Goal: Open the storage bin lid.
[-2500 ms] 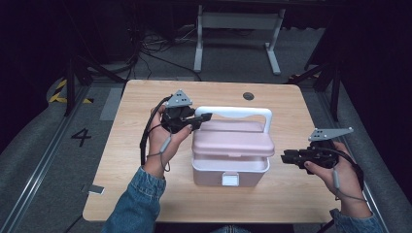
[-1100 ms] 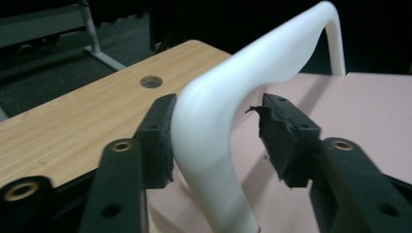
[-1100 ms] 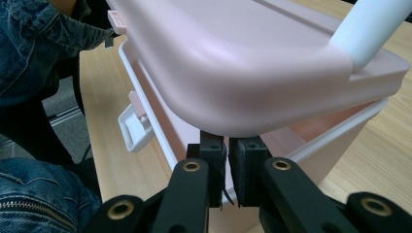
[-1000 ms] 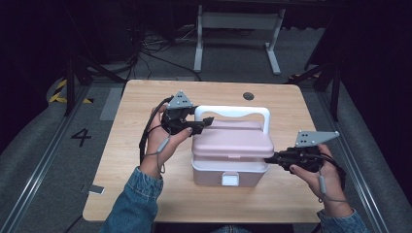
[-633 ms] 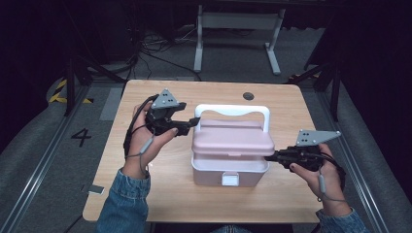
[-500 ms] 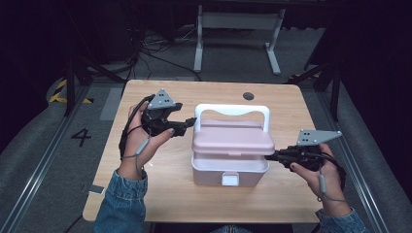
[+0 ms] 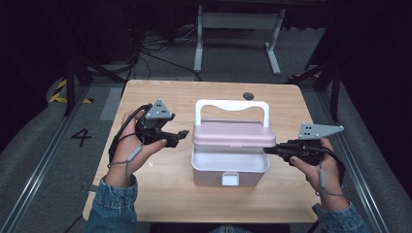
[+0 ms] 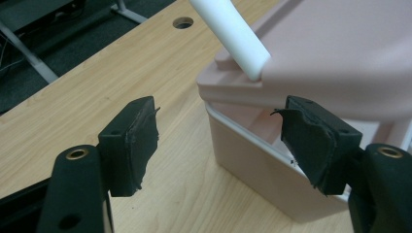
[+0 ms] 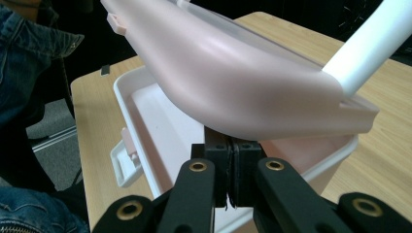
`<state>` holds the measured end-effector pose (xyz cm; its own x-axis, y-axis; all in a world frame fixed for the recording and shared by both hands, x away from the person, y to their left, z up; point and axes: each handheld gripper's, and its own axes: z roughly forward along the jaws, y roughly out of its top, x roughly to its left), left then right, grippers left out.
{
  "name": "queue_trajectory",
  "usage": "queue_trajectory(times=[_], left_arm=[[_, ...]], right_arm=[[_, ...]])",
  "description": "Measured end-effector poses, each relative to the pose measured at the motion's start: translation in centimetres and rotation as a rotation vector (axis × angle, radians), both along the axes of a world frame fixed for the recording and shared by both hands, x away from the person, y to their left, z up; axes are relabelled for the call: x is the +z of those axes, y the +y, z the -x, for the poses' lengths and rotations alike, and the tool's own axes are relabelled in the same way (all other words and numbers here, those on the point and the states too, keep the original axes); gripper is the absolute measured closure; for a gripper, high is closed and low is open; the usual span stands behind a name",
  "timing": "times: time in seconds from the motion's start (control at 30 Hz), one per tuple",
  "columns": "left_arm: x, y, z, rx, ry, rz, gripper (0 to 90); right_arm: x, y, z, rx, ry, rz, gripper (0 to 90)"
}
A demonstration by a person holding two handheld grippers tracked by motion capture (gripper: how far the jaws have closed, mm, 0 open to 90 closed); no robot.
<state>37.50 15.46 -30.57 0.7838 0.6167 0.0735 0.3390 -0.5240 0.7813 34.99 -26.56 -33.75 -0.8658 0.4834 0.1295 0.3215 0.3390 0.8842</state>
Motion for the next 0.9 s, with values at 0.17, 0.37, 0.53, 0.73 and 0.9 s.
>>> queue_trajectory(times=[0.17, 0.37, 0.53, 0.73, 0.9], left_arm=[[-0.3, -0.1, 0.4, -0.006, -0.007, -0.012, 31.9], [-0.8, -1.0, 0.7, -0.029, -0.03, -0.025, 31.9], [-1.1, -2.3, 0.6, -0.052, -0.063, -0.02, 31.2], [-1.1, -3.8, 0.6, -0.066, -0.128, 0.02, 31.1], [-1.1, -4.3, 0.4, -0.052, -0.164, 0.051, 31.1]], right_arm=[[0.3, 0.5, -0.3, 0.007, -0.006, -0.022, 87.8], [0.6, 0.6, -0.7, -0.002, -0.019, -0.039, 88.5], [0.7, 0.6, -0.7, -0.01, -0.019, -0.044, 88.5], [0.7, 0.6, -0.7, -0.016, -0.022, -0.05, 88.5], [0.9, 0.6, -0.9, -0.02, -0.023, -0.061, 88.5]])
